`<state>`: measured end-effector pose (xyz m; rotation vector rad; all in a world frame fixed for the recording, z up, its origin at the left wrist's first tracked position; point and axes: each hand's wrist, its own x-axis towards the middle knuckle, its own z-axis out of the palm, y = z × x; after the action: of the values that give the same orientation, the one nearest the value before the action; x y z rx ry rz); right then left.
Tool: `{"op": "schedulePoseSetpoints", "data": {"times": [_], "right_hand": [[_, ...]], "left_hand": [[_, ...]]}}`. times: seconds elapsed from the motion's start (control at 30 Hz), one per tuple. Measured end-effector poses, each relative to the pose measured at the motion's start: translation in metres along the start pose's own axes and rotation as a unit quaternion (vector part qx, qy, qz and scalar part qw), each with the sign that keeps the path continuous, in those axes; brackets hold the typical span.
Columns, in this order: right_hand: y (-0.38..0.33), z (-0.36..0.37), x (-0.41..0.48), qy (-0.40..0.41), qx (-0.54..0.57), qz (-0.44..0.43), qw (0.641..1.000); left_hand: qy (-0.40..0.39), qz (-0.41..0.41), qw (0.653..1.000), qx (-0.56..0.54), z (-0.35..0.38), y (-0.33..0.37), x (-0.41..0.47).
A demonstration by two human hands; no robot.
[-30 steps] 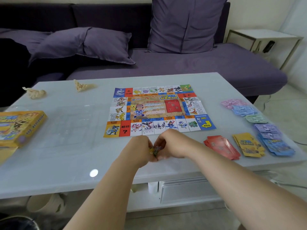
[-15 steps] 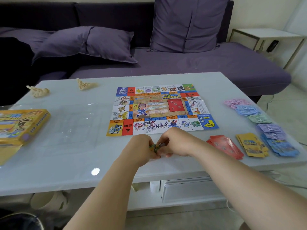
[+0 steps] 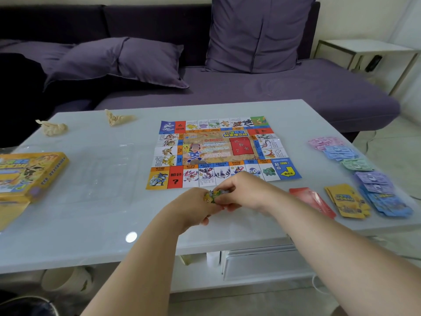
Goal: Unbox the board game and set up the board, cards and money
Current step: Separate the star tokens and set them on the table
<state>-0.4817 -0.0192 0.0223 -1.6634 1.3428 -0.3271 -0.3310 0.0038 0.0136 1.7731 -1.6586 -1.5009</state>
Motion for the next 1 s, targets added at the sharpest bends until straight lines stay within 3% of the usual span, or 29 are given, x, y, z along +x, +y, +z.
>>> {"op": "schedulePoseSetpoints", "data": {"times": [0.23,0.57,0.83,1.0], "right_hand": [[-0.001,-0.004,-0.001,-0.015,0.113,0.024,0.993],[-0.005,-0.006,-0.007,0.000,0.137,0.023,0.990],[-0.005,-0.004,-0.009,0.005,0.071,0.012,0.997],[-0.008,-0.012,-0.013,0.042,-0.003,-0.005,0.999]], "left_hand": [[-0.080,-0.033,0.972,-0.218,0.004,0.009,-0.002],[-0.079,-0.081,0.929,-0.352,0.010,0.018,0.004],[-0.019,-0.105,0.917,-0.385,0.018,0.029,0.006],[-0.003,-0.103,0.884,-0.457,0.017,0.031,0.003]]}}
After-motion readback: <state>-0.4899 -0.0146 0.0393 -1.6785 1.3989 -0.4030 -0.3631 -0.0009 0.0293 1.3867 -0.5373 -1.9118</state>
